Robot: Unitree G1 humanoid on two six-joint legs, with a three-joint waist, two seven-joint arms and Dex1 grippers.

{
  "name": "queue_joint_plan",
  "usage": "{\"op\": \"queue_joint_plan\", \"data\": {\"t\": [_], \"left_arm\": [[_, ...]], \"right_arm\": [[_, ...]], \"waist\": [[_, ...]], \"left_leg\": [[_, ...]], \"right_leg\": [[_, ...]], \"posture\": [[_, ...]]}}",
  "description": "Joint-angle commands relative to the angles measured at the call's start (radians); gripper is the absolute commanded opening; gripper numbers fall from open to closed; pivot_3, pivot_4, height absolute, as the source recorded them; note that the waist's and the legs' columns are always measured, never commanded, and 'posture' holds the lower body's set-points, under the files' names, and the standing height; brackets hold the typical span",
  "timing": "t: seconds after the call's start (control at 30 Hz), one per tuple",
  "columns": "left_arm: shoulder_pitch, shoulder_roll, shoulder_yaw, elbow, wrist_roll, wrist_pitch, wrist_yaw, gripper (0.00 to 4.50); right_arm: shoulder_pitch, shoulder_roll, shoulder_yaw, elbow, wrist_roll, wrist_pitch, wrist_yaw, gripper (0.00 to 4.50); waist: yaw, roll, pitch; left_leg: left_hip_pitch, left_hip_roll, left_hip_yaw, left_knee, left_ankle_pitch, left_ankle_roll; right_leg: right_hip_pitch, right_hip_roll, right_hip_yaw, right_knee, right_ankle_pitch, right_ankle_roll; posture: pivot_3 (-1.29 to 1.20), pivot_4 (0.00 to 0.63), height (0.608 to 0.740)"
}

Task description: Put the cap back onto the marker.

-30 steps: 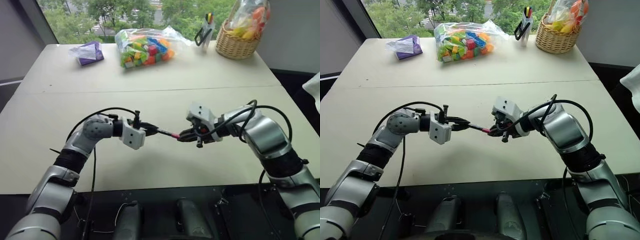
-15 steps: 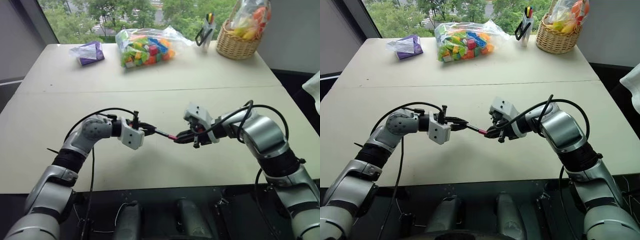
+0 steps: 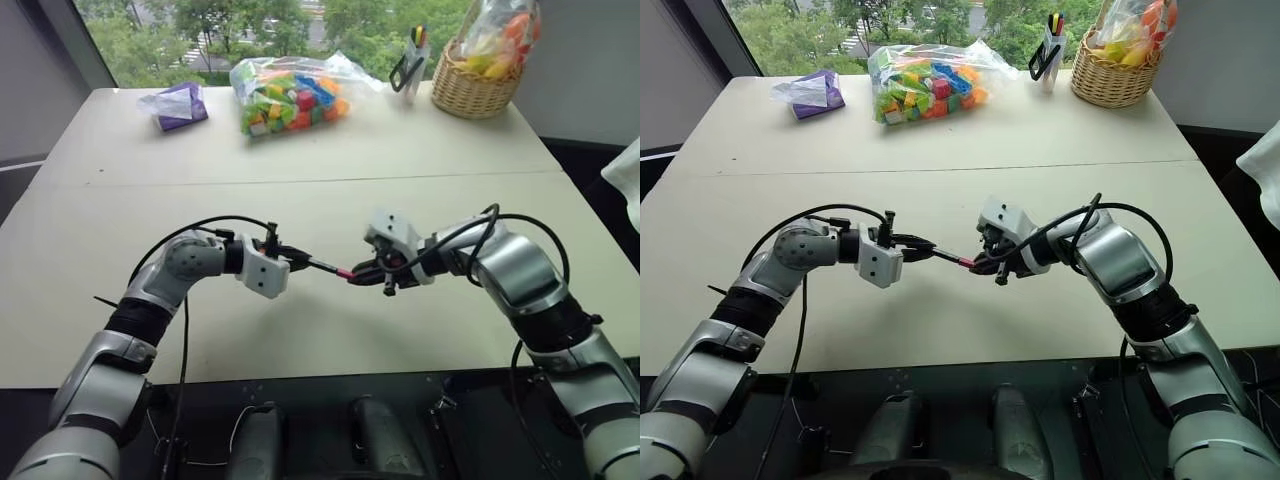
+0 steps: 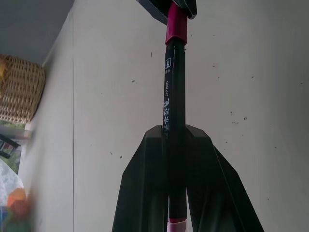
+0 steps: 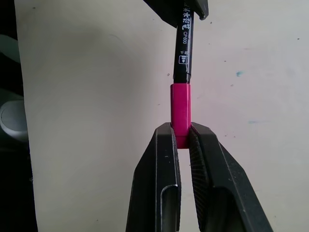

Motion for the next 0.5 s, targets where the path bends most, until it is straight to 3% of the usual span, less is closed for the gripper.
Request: {"op": "queue_joint_plan", "data": {"t": [0.03,0.5], "left_arm": [[-0.021,-0.023,0.037,-0.064,-0.097,0.0,0.033,0.0],[-0.015,-0.01,0.046,-0.086,-0.141,-0.002,0.027,0.0]], "right_arm": [[-0.003,0.013,0.042,0.021,-0.006,-0.026,-0.004,0.08],[-0.03,0.006,0.063,0.126,-0.058,-0.117,-0.004,0.08]], "waist": [[0.0,0.0,0.0],[0.0,0.0,0.0]], "left_leg": [[0.0,0.0,0.0,0.0,0.0,0.0],[0.0,0.0,0.0,0.0,0.0,0.0]], "right_leg": [[0.0,0.0,0.0,0.0,0.0,0.0],[0.0,0.0,0.0,0.0,0.0,0.0]], "posture": [[0.0,0.15,0.74],[0.0,0.15,0.74]]}}
